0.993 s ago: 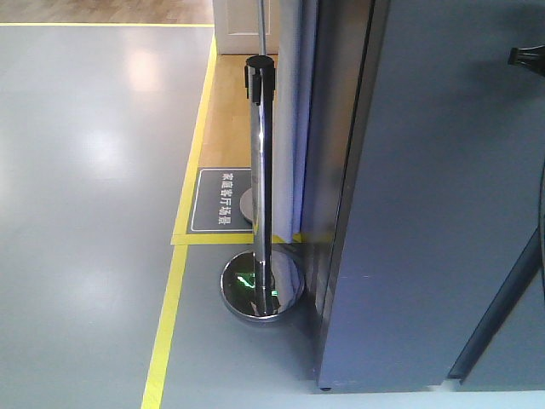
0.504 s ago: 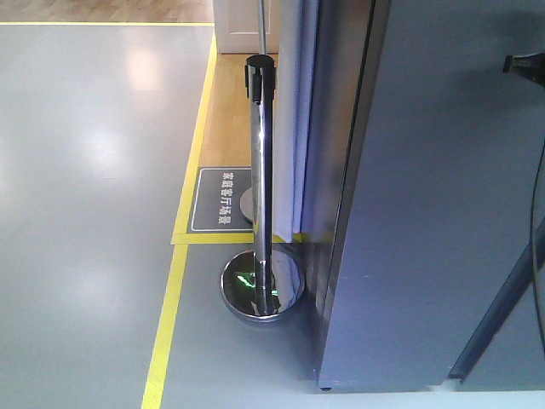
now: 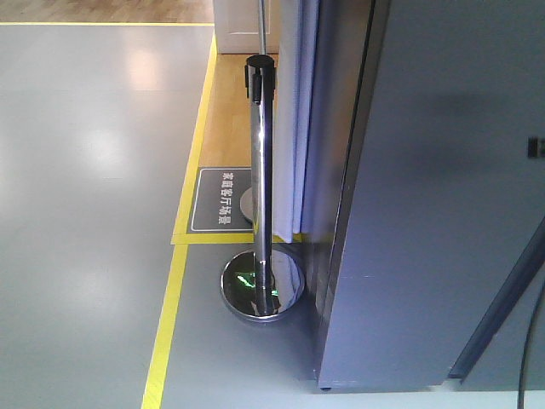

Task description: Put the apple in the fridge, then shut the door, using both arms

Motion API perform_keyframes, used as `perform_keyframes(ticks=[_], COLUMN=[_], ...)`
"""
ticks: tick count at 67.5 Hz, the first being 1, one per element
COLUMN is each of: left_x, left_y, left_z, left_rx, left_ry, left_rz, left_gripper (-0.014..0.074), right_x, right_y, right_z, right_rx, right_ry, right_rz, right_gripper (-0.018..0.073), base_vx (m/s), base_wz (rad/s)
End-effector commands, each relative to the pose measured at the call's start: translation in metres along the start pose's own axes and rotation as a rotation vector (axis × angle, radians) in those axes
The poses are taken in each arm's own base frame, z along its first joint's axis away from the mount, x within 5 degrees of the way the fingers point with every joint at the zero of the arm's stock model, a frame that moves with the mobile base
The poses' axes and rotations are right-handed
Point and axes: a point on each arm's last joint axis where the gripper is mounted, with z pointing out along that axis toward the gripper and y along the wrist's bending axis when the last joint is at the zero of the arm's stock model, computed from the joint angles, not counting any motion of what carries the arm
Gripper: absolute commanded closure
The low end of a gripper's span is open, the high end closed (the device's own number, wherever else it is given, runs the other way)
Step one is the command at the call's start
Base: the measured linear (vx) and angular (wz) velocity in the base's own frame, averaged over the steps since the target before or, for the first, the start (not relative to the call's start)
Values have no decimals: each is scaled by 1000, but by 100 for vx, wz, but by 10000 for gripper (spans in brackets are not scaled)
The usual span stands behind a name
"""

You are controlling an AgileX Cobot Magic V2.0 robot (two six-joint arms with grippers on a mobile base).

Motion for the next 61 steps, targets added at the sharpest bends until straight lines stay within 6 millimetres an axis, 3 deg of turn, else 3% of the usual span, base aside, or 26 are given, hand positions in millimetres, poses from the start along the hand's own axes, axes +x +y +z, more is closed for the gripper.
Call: perform_keyframes(ticks=[1,14,29,43,61], left_x=[-14,-14,-14,-14,-14], left_y=[0,0,0,0,0], left_z=[-2,-2,-2,-2,-2], left_rx=[5,5,5,5,5], left_ry=[-84,-84,-84,-84,-84], left_rz=[-6,-6,-6,-6,-6], left_gripper=[602,602,602,602,602], right_x=[1,34,78,117,145], right_y=[1,6,35,28,20], right_z=[-29,-64,-103,-145,-194], right_rx=[2,-14,-122,-78,-112], right_ry=[-43,17,77,111,2], right_rz=[-46,-72,-184,-192,-149], right_gripper=[561,561,561,561,561], base_vx=[0,0,0,0,0], base_wz=[0,0,0,0,0])
